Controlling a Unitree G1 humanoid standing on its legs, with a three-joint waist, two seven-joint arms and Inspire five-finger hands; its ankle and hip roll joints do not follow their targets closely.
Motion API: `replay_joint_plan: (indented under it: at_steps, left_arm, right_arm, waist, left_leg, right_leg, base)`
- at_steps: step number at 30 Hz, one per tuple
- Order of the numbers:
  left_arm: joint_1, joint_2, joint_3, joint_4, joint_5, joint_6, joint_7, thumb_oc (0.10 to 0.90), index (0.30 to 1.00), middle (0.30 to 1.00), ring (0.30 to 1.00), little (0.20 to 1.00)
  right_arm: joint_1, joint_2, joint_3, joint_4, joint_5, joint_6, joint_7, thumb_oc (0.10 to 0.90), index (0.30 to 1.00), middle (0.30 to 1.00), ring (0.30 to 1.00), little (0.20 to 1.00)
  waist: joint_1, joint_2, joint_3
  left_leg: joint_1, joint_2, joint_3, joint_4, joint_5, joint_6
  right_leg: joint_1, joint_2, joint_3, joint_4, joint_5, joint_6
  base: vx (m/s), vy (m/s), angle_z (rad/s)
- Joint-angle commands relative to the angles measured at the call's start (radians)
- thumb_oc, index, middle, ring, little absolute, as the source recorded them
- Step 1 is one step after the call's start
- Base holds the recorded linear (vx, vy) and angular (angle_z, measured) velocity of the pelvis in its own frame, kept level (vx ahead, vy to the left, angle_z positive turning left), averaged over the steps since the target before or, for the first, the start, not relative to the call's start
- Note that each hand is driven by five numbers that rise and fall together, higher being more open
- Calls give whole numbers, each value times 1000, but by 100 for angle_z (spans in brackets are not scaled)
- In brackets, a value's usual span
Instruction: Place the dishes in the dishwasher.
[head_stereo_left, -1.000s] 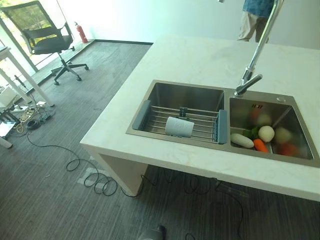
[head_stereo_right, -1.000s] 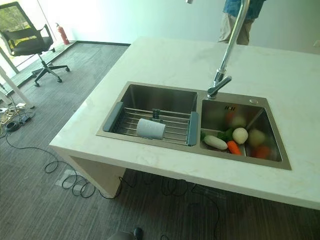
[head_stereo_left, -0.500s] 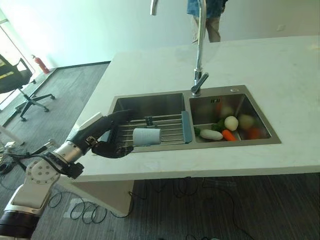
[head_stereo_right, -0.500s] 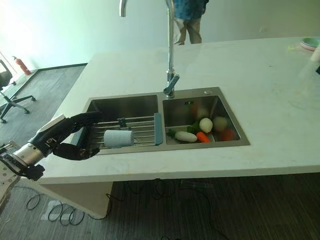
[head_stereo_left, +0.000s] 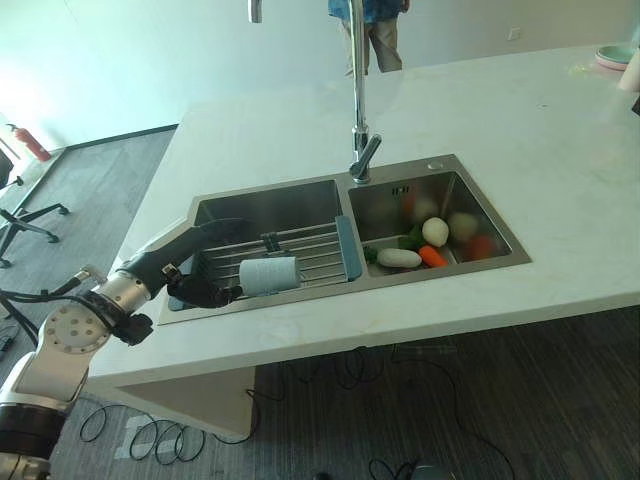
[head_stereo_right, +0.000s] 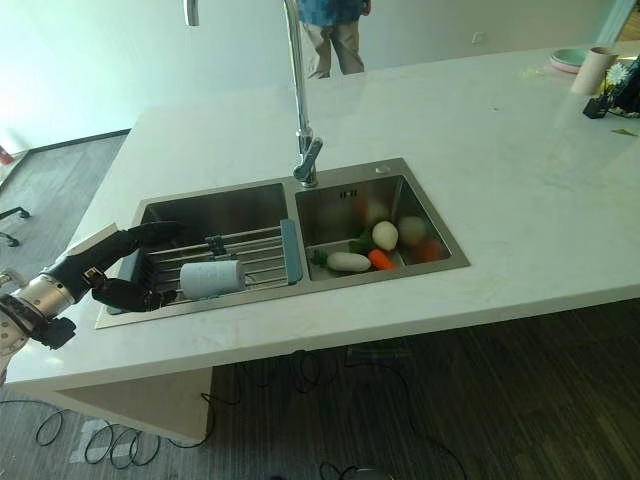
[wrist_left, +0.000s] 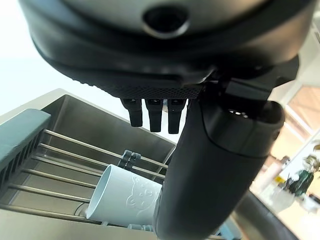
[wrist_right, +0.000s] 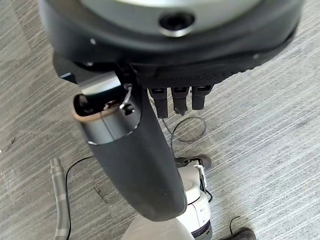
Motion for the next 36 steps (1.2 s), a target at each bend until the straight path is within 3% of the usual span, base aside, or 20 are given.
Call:
replay_joint_plan:
  at_steps: [1, 14, 18, 36]
  left_arm:
    - [-157, 93, 62, -30, 5, -58, 78, 800, 900, 900, 900, 900]
    - [-182, 149, 2, 12, 124, -63, 29, 800, 900, 900, 900, 900]
    - [-207, 169, -28, 45, 125, -32, 15, 800, 900, 900, 900, 900]
    - [-254, 151, -86, 180, 154, -32, 52, 800, 900, 900, 900, 900]
  right_arm:
    - [-13, -6, -18, -32, 18, -29, 8, 800, 900, 900, 900, 900]
    - [7, -14, 1, -99, 10, 7, -6, 800, 900, 900, 900, 900]
    - [18, -23, 7, -127, 14, 22, -9, 800, 900, 900, 900, 900]
    - [45, -26, 1, -179, 17, 42, -14, 800, 900, 900, 900, 900]
  waist:
    - [-2, -9, -5]
    - [-25, 0, 9]
    - [-35, 4, 12]
    - [-67, 5, 30]
  left_leg:
    - [-54, 21, -66, 129, -190, 10]
    - [-64, 24, -54, 129, -181, 4]
    - [-70, 24, -49, 129, -179, 1]
    - [-75, 30, -15, 129, -173, -5]
  right_leg:
    - [89, -41, 9, -93, 20, 107]
    - [73, -39, 11, -93, 26, 107]
    - [65, -42, 11, -93, 30, 111]
    - [45, -50, 18, -93, 45, 121]
  base:
    - [-29, -9, -13]
    - [-13, -3, -1]
    - [-17, -5, 0]
    - [-6, -6, -5]
